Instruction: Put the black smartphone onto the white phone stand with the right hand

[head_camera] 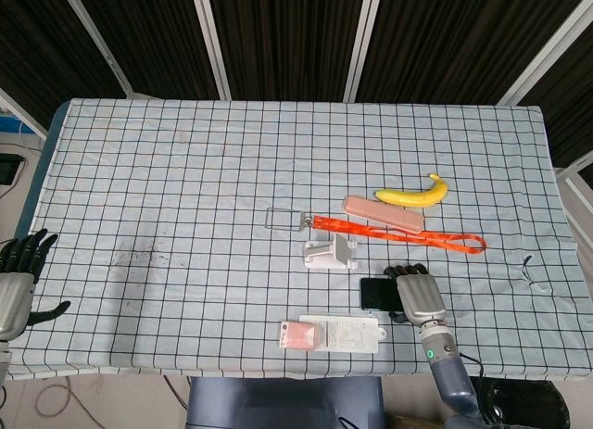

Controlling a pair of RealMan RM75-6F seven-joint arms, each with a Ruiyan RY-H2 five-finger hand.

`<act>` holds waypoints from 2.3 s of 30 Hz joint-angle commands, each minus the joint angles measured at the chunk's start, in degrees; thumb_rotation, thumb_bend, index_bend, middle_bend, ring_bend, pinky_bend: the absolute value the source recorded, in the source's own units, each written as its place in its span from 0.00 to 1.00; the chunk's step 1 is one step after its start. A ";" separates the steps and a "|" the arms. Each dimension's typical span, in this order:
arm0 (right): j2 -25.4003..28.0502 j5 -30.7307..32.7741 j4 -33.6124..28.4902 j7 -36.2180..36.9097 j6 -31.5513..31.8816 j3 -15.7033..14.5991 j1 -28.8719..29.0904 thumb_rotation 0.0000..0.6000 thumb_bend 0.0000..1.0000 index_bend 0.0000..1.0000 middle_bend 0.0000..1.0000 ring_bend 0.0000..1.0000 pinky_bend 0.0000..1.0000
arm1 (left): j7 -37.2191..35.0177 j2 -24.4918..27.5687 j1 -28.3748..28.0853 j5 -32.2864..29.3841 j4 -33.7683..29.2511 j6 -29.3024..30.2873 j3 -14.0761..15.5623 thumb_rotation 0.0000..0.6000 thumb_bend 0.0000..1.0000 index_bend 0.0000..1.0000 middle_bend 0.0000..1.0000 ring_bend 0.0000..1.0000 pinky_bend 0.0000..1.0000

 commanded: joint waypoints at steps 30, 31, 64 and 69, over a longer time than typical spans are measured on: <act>-0.79 1.67 1.17 -0.34 0.28 -1.26 0.74 1.00 0.30 0.40 0.31 0.26 0.18 | -0.40 0.35 -0.11 -0.60 -0.47 -0.50 0.00 1.00 0.00 0.00 0.00 0.00 0.00; -0.77 1.81 1.15 -0.46 0.25 -1.29 0.79 1.00 0.32 0.40 0.31 0.26 0.18 | -0.45 0.36 -0.13 -0.65 -0.51 -0.54 -0.02 1.00 0.00 0.00 0.00 0.00 0.00; 3.33 -2.31 -2.43 3.02 3.62 -1.57 -0.18 1.00 0.61 0.61 0.57 0.47 0.31 | -1.31 0.48 -0.09 -0.22 -0.80 -0.24 0.07 1.00 0.00 0.00 0.00 0.00 0.00; 4.81 -3.32 -3.52 5.87 4.38 -1.11 -1.00 1.00 0.61 0.61 0.57 0.47 0.34 | -1.67 0.50 0.00 -0.12 -0.84 0.00 0.05 1.00 0.00 0.00 0.00 0.00 0.00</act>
